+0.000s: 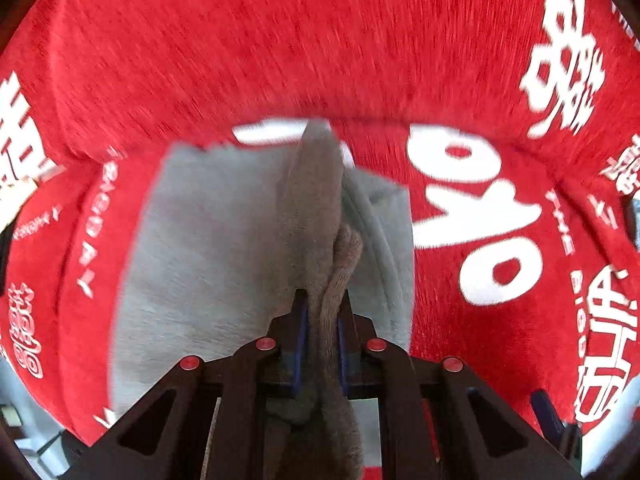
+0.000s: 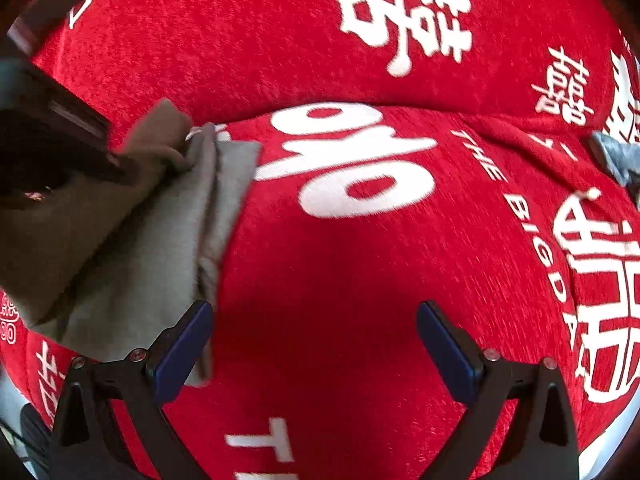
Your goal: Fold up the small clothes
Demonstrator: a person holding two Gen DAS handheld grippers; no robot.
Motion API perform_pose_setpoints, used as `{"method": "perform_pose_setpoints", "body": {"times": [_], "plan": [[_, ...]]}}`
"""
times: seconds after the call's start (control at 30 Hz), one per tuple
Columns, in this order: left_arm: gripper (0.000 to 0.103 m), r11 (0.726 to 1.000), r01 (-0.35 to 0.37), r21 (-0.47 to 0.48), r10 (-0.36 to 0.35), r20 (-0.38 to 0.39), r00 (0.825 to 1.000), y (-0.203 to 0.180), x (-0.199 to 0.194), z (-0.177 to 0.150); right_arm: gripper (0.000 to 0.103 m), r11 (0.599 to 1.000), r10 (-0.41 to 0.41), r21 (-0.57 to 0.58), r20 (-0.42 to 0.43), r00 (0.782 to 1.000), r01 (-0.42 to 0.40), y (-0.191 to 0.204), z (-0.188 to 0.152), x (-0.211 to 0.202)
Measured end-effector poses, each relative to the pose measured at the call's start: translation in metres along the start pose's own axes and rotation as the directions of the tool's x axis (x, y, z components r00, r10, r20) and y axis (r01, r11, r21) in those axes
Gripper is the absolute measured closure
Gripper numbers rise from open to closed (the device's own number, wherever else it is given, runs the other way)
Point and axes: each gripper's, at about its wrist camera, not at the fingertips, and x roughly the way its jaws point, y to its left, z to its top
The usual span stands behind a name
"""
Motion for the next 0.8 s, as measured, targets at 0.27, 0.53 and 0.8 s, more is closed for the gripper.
{"method": "perform_pose_setpoints", "body": {"times": [0.27,0.53,0.8], "plan": [[0.047,0.999,0.042,0.027,-0.042,0.012,0.999,-0.016,0.008,-0.009,0.002,0.998,0.037,0.050,-0.010,0.999,-0.037,-0.012,-0.010,0.003],[0.029,0.927,0.374,0.034,-0.376,0.058,0.925,0.034,-0.076,-0.017,0.002,0.992,0.113,0.050,0.045,0.993,-0.116,-0.009,-0.009,-0.027],[0.004,0.987,0.135,-0.087,-0.117,0.188,0.975,0.148,-0.062,-0.058,0.002,0.920,0.383,0.055,0.072,0.921,-0.387,0.023,0.020,-0.039]]}}
